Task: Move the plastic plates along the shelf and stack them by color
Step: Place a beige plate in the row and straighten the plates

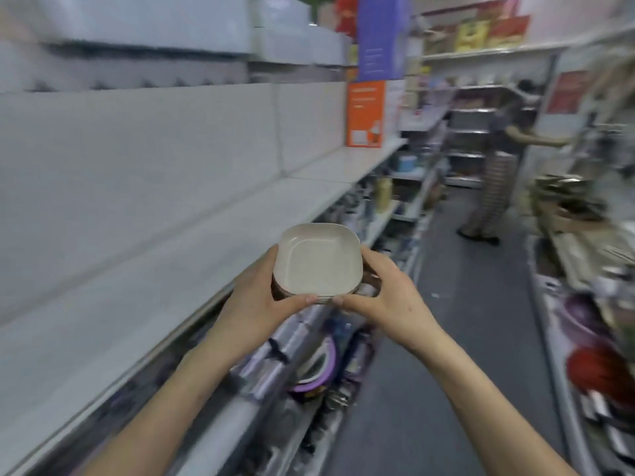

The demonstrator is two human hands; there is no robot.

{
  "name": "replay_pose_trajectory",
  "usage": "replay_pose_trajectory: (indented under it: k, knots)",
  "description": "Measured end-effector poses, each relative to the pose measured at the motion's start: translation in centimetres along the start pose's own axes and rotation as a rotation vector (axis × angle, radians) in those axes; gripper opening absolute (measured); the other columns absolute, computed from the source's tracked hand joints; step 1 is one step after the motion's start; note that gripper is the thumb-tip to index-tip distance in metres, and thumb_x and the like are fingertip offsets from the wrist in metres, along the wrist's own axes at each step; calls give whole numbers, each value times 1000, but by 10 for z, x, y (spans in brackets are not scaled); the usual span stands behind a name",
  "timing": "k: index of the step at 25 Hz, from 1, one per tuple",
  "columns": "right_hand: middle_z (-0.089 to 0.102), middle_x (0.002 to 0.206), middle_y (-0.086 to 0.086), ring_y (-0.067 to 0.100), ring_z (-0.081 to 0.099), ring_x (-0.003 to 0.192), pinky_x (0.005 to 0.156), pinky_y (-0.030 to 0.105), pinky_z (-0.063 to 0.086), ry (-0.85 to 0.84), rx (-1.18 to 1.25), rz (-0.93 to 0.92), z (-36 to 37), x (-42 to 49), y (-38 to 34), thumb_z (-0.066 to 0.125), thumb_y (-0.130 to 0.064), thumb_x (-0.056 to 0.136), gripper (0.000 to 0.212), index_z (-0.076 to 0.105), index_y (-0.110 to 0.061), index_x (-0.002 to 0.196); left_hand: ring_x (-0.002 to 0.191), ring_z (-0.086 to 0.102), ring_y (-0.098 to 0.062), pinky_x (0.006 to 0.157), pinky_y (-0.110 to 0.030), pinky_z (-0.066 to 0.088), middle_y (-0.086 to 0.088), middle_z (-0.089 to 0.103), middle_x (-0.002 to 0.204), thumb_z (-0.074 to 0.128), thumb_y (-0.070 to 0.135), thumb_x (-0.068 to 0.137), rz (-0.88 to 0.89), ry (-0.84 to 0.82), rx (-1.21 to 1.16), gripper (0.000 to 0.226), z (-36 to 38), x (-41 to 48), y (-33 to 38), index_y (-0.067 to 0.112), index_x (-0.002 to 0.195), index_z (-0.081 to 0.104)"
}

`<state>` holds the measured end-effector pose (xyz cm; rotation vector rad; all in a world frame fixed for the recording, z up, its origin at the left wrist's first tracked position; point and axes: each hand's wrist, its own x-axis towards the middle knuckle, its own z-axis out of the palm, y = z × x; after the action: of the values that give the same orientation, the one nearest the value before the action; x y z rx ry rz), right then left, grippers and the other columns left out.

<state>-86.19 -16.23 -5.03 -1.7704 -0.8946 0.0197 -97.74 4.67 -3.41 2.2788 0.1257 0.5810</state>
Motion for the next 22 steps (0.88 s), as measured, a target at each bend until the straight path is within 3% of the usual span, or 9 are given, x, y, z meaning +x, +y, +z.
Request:
replay_pose_trajectory:
  k: [3,6,10,13,17,20,22]
  knots:
    - [49,141,-27,-3,55,125,106,26,47,206,-49,135,-86,-60,43,89,-50,72,86,45,-52,146,128,49,9,101,-24,45,30,55,139,85,53,76,127,-203,-107,89,105,36,41,51,149,34]
    - [49,143,-24,-2,56,126,107,27,49,411,-89,270,-159,-141,82,91,-42,73,86,47,-47,147,128,48,12,103,-20,44,33,55,136,88,46,75,228,-426,-206,88,211,46,90,49,148,37]
    - [47,142,-34,-14,49,127,99,9,45,683,-145,450,-222,-274,112,92,-34,74,89,44,-49,148,133,48,10,112,-25,42,29,52,144,89,41,75,371,-735,-280,94,342,12,153,47,151,34]
    - [46,135,-44,-17,50,123,90,3,44,881,-169,571,-246,-364,116,91,-30,74,87,44,-58,143,133,48,10,113,-25,42,29,52,144,89,38,77,457,-961,-325,95,425,-23,198,45,153,33]
    - [46,142,-30,-8,53,125,99,18,48,1095,-231,751,-262,-457,113,91,-41,72,87,44,-58,143,129,50,13,109,-22,44,29,52,143,89,44,75,590,-1191,-327,100,512,-71,251,49,154,29]
    - [41,143,-36,-17,46,125,101,11,41,1223,-277,882,-267,-505,108,89,-45,73,90,40,-55,147,127,52,10,108,-25,47,32,54,138,89,40,74,667,-1341,-362,97,567,-104,279,54,150,31]
    - [41,142,-33,-11,49,127,105,19,44,1287,-332,951,-269,-524,110,89,-46,74,90,39,-52,149,127,54,4,105,-33,51,29,57,136,88,43,74,712,-1432,-385,93,599,-117,295,56,146,33]
